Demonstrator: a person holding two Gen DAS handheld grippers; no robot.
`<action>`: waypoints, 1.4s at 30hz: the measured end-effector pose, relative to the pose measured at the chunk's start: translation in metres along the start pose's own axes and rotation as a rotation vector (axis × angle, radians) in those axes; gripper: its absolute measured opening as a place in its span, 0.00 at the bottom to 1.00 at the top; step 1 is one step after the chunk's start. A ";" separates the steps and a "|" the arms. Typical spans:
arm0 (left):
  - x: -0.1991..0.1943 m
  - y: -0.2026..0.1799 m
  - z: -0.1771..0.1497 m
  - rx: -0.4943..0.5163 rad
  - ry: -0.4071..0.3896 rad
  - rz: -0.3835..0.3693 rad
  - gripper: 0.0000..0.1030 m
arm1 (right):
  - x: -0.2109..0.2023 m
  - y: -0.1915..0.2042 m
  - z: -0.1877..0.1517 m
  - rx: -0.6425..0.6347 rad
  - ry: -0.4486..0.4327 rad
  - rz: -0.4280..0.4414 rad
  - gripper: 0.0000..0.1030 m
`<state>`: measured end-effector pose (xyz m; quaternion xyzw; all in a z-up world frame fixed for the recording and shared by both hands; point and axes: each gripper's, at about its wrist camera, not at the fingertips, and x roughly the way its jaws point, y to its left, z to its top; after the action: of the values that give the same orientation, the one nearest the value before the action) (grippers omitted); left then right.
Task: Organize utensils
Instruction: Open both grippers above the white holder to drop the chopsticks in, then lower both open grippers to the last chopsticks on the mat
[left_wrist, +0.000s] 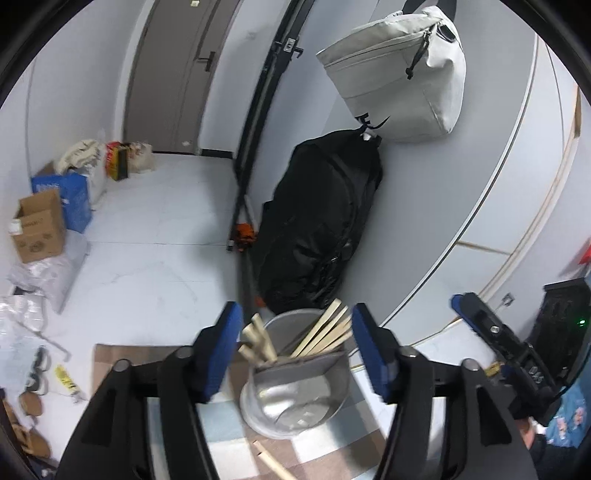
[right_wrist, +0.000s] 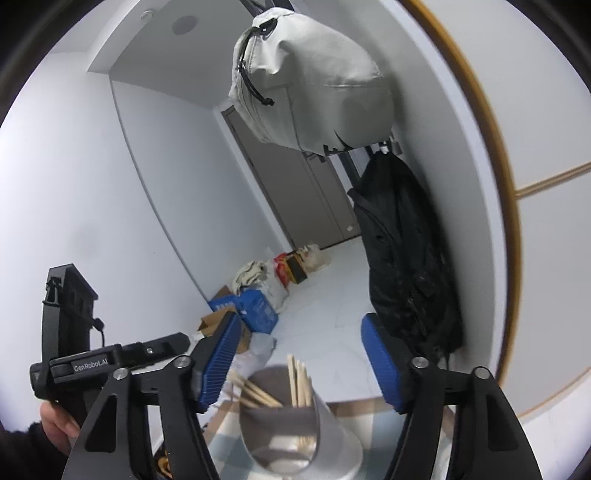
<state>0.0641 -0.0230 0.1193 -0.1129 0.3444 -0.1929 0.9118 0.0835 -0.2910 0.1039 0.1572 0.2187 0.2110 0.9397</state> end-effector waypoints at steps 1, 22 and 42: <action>-0.002 0.000 -0.002 -0.002 -0.005 0.013 0.64 | -0.004 0.001 -0.003 -0.005 0.005 0.000 0.72; -0.042 0.004 -0.082 -0.018 -0.088 0.215 0.84 | -0.046 0.045 -0.082 -0.156 0.160 0.010 0.95; -0.020 0.065 -0.146 -0.141 0.068 0.295 0.88 | 0.044 0.035 -0.178 -0.175 0.668 -0.125 0.54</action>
<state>-0.0300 0.0335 0.0012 -0.1185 0.4005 -0.0361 0.9079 0.0231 -0.2045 -0.0495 -0.0155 0.5045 0.2107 0.8372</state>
